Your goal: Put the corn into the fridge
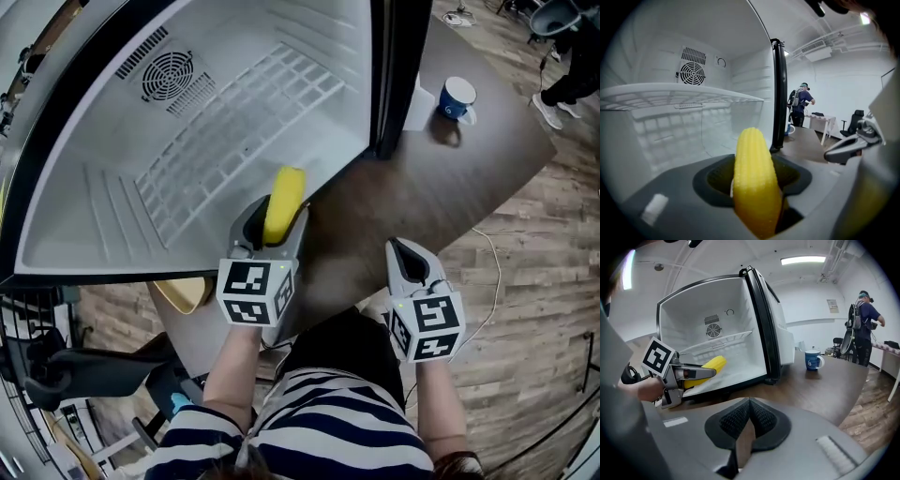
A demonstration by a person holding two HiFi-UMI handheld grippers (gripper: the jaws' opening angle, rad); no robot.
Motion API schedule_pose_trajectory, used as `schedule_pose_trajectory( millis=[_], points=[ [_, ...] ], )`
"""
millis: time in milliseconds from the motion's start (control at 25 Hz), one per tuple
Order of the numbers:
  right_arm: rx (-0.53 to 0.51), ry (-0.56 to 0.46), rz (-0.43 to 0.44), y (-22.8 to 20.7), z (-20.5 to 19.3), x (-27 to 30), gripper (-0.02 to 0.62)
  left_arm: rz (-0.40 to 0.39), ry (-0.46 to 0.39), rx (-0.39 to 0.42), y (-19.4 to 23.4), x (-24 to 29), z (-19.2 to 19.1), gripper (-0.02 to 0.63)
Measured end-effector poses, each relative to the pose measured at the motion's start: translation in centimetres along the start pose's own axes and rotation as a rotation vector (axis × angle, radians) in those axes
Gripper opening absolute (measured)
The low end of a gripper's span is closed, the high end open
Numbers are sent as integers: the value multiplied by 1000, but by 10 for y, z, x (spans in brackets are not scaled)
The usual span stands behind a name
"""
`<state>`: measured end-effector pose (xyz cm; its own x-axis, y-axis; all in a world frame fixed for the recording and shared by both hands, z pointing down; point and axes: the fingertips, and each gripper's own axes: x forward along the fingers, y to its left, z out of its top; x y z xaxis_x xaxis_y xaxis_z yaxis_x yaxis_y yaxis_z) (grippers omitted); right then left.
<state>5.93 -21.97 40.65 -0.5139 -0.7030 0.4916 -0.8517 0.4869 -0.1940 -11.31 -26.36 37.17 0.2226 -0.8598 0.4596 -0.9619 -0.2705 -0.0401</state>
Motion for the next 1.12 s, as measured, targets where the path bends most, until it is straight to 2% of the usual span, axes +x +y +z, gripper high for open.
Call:
schedule_pose_trajectory(
  millis=[480, 760, 1120],
  points=[
    [-49, -5, 37, 3, 26, 61, -3, 85, 10, 96, 33, 41, 10, 0],
    [-73, 17, 39, 10, 19, 85, -3, 149, 69, 206, 52, 54, 4, 0],
    [-86, 31, 26, 7, 9, 95, -3, 164, 130, 236, 67, 67, -4, 0]
  ],
)
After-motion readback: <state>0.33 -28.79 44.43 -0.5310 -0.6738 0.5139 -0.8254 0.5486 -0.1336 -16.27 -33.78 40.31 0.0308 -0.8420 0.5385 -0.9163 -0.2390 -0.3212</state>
